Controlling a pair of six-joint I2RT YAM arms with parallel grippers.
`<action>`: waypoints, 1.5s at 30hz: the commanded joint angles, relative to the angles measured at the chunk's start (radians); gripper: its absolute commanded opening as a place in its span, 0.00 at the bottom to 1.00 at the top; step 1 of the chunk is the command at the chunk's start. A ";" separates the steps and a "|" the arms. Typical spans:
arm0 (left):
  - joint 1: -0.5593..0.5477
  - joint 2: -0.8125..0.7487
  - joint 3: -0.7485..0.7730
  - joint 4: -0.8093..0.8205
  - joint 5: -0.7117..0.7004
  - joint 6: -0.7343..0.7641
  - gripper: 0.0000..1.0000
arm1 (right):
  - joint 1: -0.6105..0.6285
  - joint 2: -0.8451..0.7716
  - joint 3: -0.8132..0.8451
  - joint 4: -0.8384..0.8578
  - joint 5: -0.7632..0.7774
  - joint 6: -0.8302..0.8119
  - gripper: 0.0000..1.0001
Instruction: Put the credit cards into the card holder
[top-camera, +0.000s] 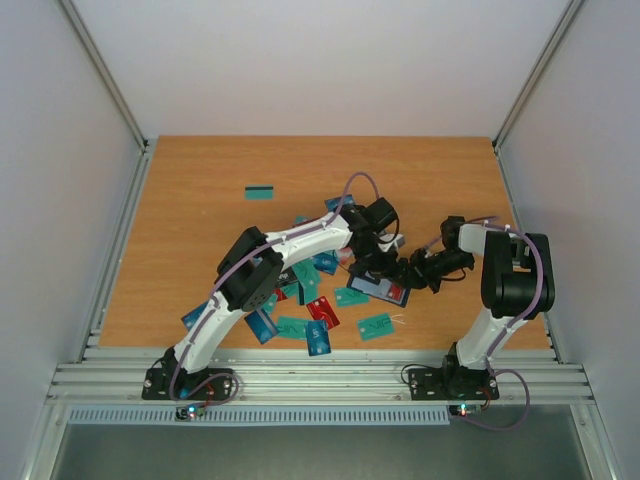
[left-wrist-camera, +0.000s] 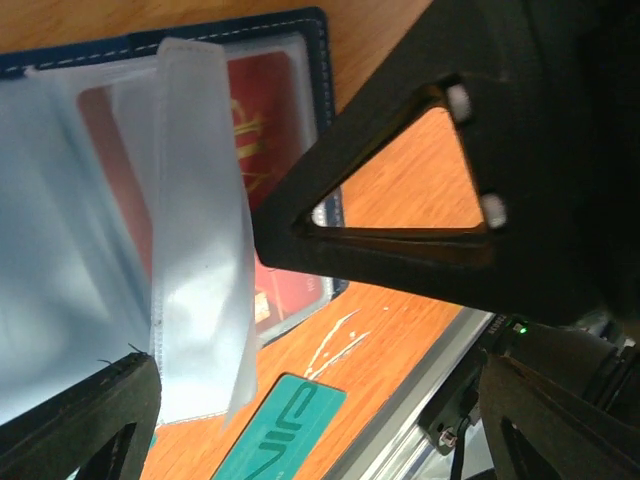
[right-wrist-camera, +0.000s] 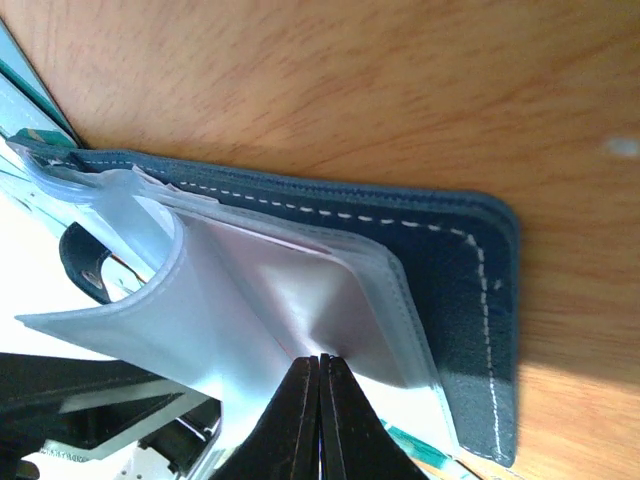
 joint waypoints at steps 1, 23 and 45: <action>-0.015 0.007 0.022 0.092 0.056 -0.008 0.88 | 0.002 -0.002 0.036 -0.044 0.052 -0.003 0.04; -0.045 0.077 0.095 0.158 0.156 -0.013 0.87 | -0.036 -0.231 0.213 -0.322 0.263 -0.015 0.06; 0.072 -0.650 -0.462 0.013 -0.389 0.117 0.99 | 0.034 -0.517 0.101 -0.353 -0.019 0.017 0.22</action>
